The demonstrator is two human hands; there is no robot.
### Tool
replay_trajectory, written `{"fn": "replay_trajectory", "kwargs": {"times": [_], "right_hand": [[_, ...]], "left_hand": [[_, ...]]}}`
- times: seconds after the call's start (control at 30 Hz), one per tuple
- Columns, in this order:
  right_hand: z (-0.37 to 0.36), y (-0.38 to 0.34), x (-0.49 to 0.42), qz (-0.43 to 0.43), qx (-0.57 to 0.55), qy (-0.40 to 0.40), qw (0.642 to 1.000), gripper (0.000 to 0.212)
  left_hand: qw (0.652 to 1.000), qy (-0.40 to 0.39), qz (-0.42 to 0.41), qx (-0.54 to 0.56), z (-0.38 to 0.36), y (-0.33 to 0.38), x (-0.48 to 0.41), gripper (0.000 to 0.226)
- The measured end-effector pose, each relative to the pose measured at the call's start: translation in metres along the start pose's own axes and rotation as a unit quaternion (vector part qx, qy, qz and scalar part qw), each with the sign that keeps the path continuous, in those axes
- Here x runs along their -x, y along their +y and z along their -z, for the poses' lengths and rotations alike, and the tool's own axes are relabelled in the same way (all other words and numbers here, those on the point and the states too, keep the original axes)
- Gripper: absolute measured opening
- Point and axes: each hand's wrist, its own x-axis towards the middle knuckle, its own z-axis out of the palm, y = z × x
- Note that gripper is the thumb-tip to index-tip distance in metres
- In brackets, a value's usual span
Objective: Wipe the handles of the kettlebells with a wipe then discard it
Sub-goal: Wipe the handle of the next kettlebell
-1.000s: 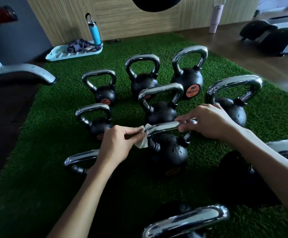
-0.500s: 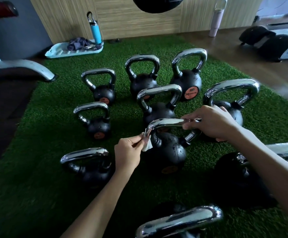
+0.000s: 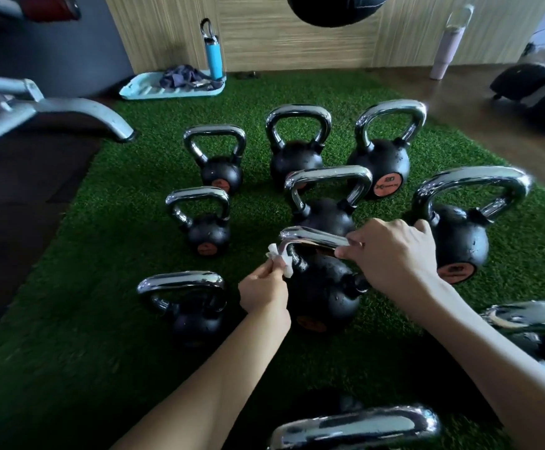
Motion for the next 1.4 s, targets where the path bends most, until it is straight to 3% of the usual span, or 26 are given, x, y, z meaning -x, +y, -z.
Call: {"fn": "replay_trajectory", "kwargs": {"times": [0.13, 0.3, 0.47, 0.63, 0.7, 0.87, 1.1, 1.4], "right_hand": [[0.002, 0.0, 0.0, 0.013, -0.011, -0.016, 1.0, 0.041], [0.009, 0.008, -0.009, -0.007, -0.075, -0.064, 0.995, 0.044], [0.01, 0.016, -0.012, 0.016, -0.116, -0.112, 0.987, 0.044], [0.012, 0.04, -0.023, 0.022, -0.227, -0.229, 0.946, 0.018], [0.018, 0.049, -0.024, 0.017, -0.242, -0.234, 0.942, 0.005], [0.018, 0.057, -0.025, 0.009, -0.233, -0.224, 0.946, 0.009], [0.022, 0.063, -0.026, -0.002, -0.244, -0.216, 0.946, 0.013], [0.018, 0.072, -0.022, -0.002, -0.266, -0.202, 0.943, 0.01]], "left_hand": [[0.999, 0.021, -0.005, 0.026, -0.005, -0.005, 0.013, 0.03], [0.997, 0.031, -0.069, 0.031, -0.002, 0.002, 0.009, 0.028], [0.999, 0.035, -0.007, 0.027, -0.002, 0.001, 0.013, 0.028], [0.997, 0.026, 0.001, 0.072, -0.008, 0.015, 0.024, 0.026], [0.995, 0.02, 0.007, 0.094, -0.012, 0.02, 0.028, 0.025], [0.993, 0.04, 0.014, 0.107, -0.013, 0.017, 0.031, 0.024], [0.997, -0.056, 0.0, 0.053, -0.029, -0.003, 0.059, 0.031], [0.991, -0.12, -0.041, -0.045, -0.042, -0.018, 0.071, 0.026]]}}
